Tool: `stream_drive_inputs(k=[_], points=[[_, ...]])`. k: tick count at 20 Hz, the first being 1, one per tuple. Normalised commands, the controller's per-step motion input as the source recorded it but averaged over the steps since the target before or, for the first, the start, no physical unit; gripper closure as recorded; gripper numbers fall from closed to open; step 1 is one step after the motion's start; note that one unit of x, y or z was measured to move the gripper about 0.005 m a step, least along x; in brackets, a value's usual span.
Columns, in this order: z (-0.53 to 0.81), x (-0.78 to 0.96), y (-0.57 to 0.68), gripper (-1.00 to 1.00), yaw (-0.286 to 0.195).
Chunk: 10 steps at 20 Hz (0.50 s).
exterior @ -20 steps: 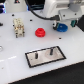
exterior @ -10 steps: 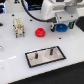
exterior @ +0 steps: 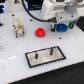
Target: Insert the blue gear onto the right peg, followed by the red gear
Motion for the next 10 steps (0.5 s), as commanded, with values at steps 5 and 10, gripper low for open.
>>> stream_drive_inputs(k=[5,10], points=[[-0.07,-0.15,-0.05,1.00,0.000],[0.19,-0.04,-0.07,1.00,0.000]])
